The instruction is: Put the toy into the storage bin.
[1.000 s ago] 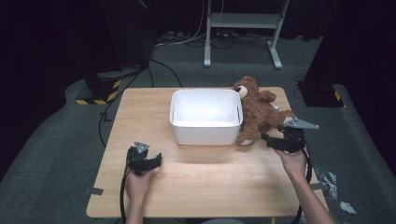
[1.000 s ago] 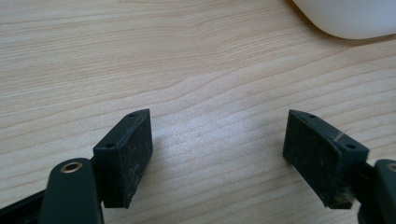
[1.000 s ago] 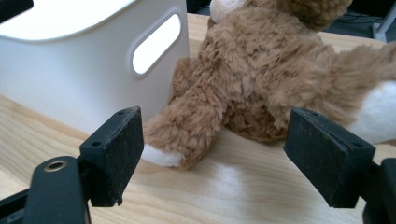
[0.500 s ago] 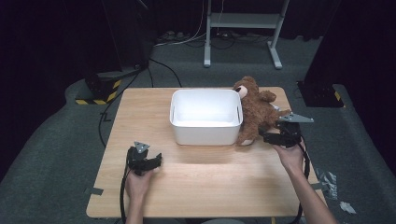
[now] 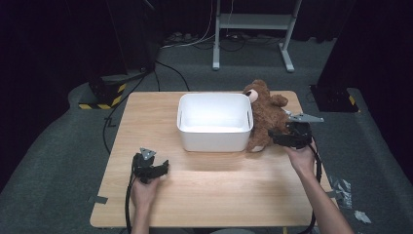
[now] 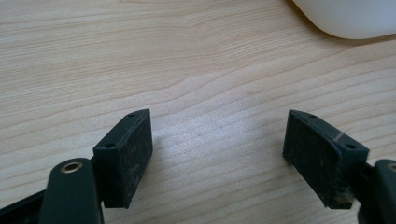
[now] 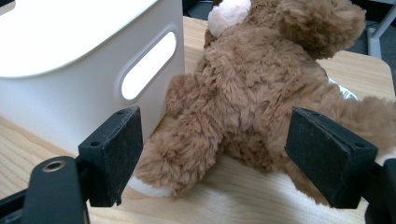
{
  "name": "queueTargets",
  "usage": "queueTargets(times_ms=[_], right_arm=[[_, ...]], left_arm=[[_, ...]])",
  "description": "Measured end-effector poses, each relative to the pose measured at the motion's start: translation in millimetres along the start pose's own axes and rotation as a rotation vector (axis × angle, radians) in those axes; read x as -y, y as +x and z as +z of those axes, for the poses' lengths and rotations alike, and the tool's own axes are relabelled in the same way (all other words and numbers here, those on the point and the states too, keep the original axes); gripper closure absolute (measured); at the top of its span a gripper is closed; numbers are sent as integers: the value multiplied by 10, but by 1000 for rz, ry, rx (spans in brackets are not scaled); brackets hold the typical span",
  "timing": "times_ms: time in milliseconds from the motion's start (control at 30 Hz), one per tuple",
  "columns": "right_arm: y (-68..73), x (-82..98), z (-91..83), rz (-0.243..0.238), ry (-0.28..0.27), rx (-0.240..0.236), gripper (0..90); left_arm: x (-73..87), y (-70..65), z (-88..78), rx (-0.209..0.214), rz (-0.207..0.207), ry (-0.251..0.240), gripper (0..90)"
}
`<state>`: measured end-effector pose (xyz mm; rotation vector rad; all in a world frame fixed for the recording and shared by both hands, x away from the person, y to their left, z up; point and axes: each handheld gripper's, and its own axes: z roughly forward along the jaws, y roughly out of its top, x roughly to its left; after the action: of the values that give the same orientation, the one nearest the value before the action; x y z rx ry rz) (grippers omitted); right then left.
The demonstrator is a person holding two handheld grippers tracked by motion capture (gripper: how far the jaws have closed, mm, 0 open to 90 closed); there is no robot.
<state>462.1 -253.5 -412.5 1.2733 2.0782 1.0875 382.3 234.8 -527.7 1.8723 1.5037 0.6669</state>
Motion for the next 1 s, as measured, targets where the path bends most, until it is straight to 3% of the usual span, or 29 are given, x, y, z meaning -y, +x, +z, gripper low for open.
queueTargets(times_ms=[500,733,1000], right_arm=[[-105,-227,159,11,10,18,195],[-226,-312,255,74,33,17,195],[-306,-363,391,92,48,31,194]], left_arm=[[0,0,0,0,0,0,239],[0,0,0,0,0,0,239],[0,-4,2,-1,-5,0,240]])
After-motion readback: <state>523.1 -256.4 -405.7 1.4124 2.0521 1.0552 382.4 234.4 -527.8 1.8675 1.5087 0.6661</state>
